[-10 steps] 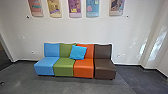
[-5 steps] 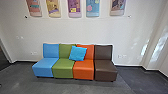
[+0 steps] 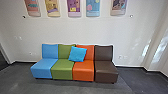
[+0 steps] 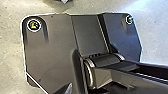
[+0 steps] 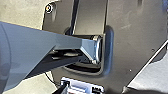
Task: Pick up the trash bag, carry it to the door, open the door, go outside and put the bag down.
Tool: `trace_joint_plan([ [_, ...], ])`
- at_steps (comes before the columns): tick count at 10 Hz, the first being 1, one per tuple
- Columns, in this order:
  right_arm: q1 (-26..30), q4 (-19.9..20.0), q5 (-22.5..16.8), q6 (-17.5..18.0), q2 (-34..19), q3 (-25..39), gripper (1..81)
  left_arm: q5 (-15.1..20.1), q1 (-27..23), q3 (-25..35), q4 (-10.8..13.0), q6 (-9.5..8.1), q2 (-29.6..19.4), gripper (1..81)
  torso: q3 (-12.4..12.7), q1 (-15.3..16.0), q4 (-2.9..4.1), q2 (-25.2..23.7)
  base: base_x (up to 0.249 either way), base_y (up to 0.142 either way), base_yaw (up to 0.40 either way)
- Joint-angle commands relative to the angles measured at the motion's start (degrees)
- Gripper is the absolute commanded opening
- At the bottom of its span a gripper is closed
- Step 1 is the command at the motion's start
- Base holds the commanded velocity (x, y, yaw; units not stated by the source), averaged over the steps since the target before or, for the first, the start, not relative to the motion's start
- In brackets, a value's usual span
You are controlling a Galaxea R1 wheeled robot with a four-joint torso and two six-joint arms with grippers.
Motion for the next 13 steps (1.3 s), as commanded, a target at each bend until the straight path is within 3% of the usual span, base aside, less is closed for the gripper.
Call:
trace_joint_plan([
  [1, 1.1, -0.4, -3.0, -0.1, -0.2, 1.0, 81.1, 3.8, -2.5, 0.5, -0.1, 0.46, -0.1, 81.1, 0.0, 0.0, 0.0, 0.0, 0.0, 0.0, 0.0],
  [4, 1.1, 0.0, -3.0, -0.1, -1.4, 3.4, 81.1, 4.1, -2.5, 1.5, -0.5, 0.2, -1.3, 81.1, 0.0, 0.0, 0.0, 0.0, 0.0, 0.0, 0.0],
  [7, 1.2, 0.0, -3.0, -0.1, -5.0, 9.2, 81.1, 4.3, -2.6, 7.2, -0.9, 0.02, -5.4, 81.1, 0.0, 0.0, 0.0, 0.0, 0.0, 0.0, 0.0],
  [11, 1.9, 0.0, -3.0, 0.5, -12.8, 22.0, 81.1, 3.9, -3.5, 14.7, -0.9, -0.24, -12.2, 81.1, 0.0, 0.0, 0.0, 0.0, 0.0, 0.0, 0.0],
  [12, 1.9, 0.0, -3.0, 0.6, -15.2, 26.0, 81.1, 3.9, -4.0, 17.2, -0.9, -0.33, -14.0, 81.1, -1.7, 0.0, 0.0, 0.0, 0.0, 0.0, 0.0],
  [13, 2.3, 0.1, -3.0, 0.6, -17.7, 29.5, 81.1, 3.9, -4.7, 18.9, -1.0, -0.33, -15.5, 81.1, -5.4, 3.6, 0.0, -5.7, 0.0, 0.0, 0.0],
])
